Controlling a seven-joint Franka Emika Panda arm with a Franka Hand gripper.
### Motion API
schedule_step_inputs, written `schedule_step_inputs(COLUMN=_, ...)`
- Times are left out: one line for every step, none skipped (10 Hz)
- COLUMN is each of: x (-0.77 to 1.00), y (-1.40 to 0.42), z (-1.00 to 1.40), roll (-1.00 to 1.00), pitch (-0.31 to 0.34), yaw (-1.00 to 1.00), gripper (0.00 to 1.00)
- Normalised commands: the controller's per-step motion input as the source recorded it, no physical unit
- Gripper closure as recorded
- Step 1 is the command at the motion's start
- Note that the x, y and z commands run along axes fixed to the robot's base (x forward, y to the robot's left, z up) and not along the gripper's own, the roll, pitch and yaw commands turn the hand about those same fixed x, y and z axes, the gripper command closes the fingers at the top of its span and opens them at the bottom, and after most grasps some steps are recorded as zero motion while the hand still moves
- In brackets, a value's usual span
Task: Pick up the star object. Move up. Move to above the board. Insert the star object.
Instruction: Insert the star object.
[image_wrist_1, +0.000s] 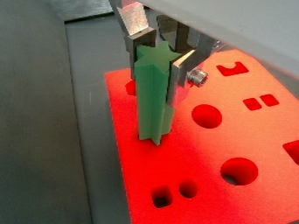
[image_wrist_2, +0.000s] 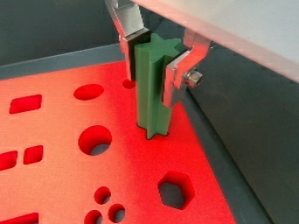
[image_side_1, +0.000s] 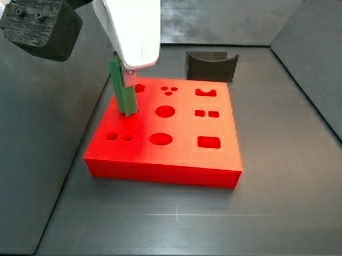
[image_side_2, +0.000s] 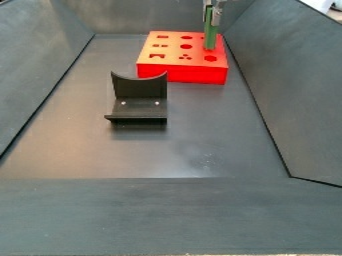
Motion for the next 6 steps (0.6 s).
schedule_step_inputs(x=0.14, y=0.2, z=-0.46, roll=0.0, pitch=-0.104, yaw=0.0, gripper=1.0)
schedule_step_inputs(x=0.0, y=0.0, z=-0.1, roll=0.01, pitch=0.0, yaw=0.0, gripper=1.0)
schedule_step_inputs(x=0.0, y=-0.04, z=-0.31, roll=0.15, pitch=0.0, yaw=0.0, gripper=1.0)
schedule_step_inputs(x=0.0, y=0.0, z=0.0, roll=-0.01, pitch=0.0, yaw=0.0, gripper=1.0)
schedule_step_inputs(x=0.0, y=0.0, z=0.0, roll=0.03, pitch=0.0, yaw=0.0, gripper=1.0)
schedule_step_inputs(x=0.0, y=0.0, z=0.0, roll=0.0, pitch=0.0, yaw=0.0, gripper=1.0)
